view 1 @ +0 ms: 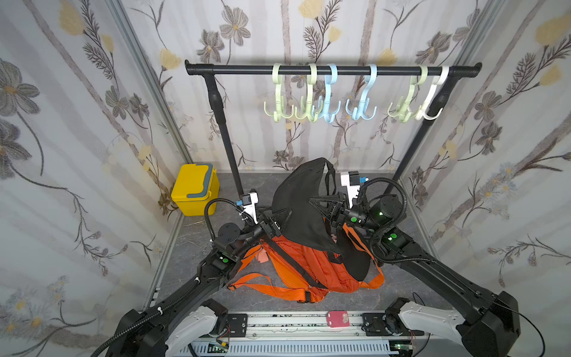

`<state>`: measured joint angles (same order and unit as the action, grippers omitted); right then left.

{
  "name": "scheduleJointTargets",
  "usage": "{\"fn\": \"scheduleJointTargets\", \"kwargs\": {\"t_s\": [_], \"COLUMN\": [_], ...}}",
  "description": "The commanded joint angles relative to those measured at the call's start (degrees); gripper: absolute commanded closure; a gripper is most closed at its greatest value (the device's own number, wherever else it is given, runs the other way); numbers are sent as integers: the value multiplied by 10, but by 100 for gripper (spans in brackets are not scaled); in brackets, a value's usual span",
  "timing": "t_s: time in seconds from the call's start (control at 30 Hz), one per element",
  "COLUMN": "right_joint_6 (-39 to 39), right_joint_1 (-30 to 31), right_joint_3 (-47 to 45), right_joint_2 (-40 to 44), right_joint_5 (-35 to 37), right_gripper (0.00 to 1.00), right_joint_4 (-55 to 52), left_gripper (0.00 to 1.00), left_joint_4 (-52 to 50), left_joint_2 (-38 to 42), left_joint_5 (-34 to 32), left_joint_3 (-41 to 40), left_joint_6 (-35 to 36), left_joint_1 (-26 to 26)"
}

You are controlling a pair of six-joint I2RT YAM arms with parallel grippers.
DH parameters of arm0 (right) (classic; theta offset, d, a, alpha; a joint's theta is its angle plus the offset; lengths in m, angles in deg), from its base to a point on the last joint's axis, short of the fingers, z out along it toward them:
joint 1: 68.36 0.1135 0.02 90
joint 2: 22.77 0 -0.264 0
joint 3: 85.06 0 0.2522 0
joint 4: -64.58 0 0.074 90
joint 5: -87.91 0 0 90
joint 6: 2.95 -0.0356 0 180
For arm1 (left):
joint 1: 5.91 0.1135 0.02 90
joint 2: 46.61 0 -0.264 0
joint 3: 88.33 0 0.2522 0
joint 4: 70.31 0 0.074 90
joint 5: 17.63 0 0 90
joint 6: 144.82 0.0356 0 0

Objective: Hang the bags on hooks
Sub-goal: Pick up the bag from the bag.

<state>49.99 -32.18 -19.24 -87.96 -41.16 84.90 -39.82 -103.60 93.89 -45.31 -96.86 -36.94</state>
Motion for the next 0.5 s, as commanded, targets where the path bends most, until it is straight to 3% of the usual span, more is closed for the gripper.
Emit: {"fn": "scheduleJointTargets", "kwargs": {"t_s": [0.0, 0.03, 0.2, 0.23, 0.43, 0.47], "right_joint_6": [-12, -15, -8, -2, 37, 49], "right_joint_1": [-7, -10, -18, -20, -28, -29], "right_joint_3": [-14, -21, -39, -40, -42, -40], "right_joint_2": [-2, -3, 8, 11, 35, 40], "right_joint_5": [-7, -5, 8, 15, 48, 60], "right_gripper": [100, 100, 100, 100, 100, 95], "right_joint_4": [32, 34, 24, 15, -43, -61], "left_gripper": [33, 47, 95, 100, 100, 100], "left_joint_4": [74, 73, 89, 87, 19, 4], "left_joint_2": [-16, -19, -11, -7, 26, 32], "left_joint_5": [26, 30, 49, 49, 41, 39], "left_joint_3": [16, 19, 10, 9, 26, 31], "left_joint_6": [-23, -23, -19, -19, 18, 25], "left_joint_1": [-1, -1, -2, -2, -2, -2]}}
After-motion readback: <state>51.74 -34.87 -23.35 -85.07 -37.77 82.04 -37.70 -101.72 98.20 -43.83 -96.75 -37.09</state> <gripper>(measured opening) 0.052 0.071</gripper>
